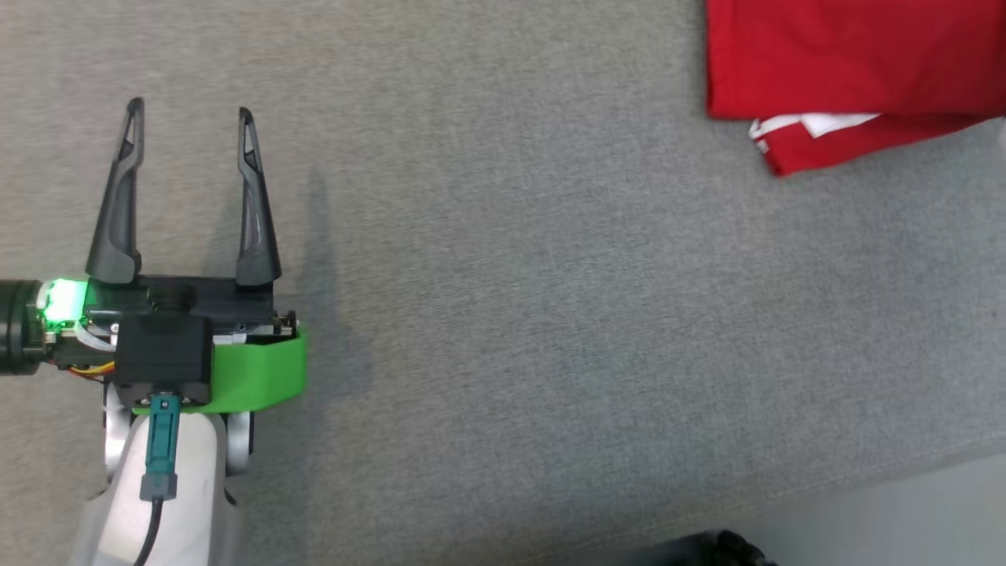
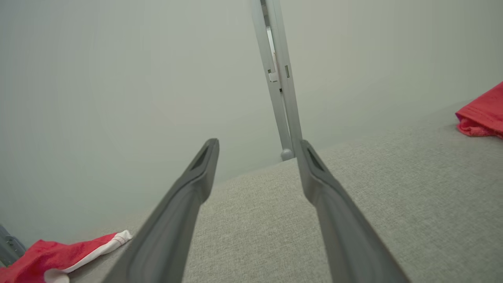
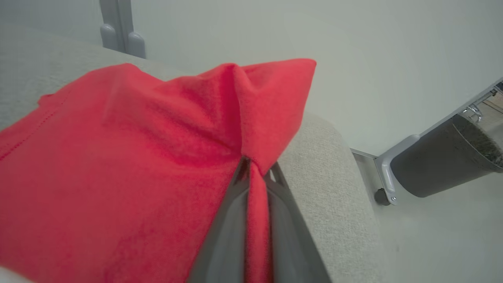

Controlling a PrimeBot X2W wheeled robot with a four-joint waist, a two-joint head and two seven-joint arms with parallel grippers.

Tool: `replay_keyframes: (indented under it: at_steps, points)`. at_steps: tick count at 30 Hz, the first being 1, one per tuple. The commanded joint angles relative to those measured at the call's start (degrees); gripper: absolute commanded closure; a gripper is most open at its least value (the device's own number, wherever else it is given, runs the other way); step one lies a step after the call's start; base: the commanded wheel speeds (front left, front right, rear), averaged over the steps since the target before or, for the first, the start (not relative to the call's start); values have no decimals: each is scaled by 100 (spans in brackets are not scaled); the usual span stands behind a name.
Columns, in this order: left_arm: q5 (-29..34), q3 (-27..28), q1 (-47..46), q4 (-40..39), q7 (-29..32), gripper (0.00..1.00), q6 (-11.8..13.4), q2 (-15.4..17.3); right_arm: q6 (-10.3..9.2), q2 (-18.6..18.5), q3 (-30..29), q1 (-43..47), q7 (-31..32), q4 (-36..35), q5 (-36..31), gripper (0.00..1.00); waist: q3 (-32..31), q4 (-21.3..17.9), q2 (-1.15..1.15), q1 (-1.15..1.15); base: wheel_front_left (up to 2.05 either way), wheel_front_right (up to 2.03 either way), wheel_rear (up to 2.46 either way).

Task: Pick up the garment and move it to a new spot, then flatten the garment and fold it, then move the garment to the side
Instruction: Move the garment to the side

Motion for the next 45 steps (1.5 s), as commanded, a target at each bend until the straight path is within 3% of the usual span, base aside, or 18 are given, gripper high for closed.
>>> replay_keyframes:
  at_steps: [1,12,20,21,22,29,35,45]
  points:
    - [59,28,-145,-67,27,0,11,98,-12,-69,-6,-164,-22,63,53,100,660,-621,0,-1,0,0,0]
    - [345,-54,-222,-793,360,0,47,310,-12,-286,187,-1193,-19,637,218,100,1111,-742,0,-1,0,0,0]
    - [392,-60,-103,-1082,391,0,129,337,-11,-98,694,-1901,-19,1433,361,100,1185,-548,0,-1,0,0,0]
    - [387,-69,-80,-1096,380,0,141,334,-11,-113,737,-2004,-20,1508,303,54,1188,-530,0,-1,0,0,0]
    - [387,-79,-69,-1100,372,0,150,330,-12,-117,753,-2052,-20,1579,286,0,1184,-513,0,-1,0,0,0]
    - [195,-77,63,-873,229,0,234,249,-11,-111,500,-1953,-19,1661,95,0,850,-356,0,-1,0,0,0]
    - [-217,110,415,-421,55,0,336,174,-11,102,-378,-1308,-19,902,217,0,129,-212,0,-1,0,0,0]
    - [-811,341,1150,14,-8,0,346,91,-11,609,-1491,406,-19,-725,-467,0,-1117,138,0,-1,0,0,0]
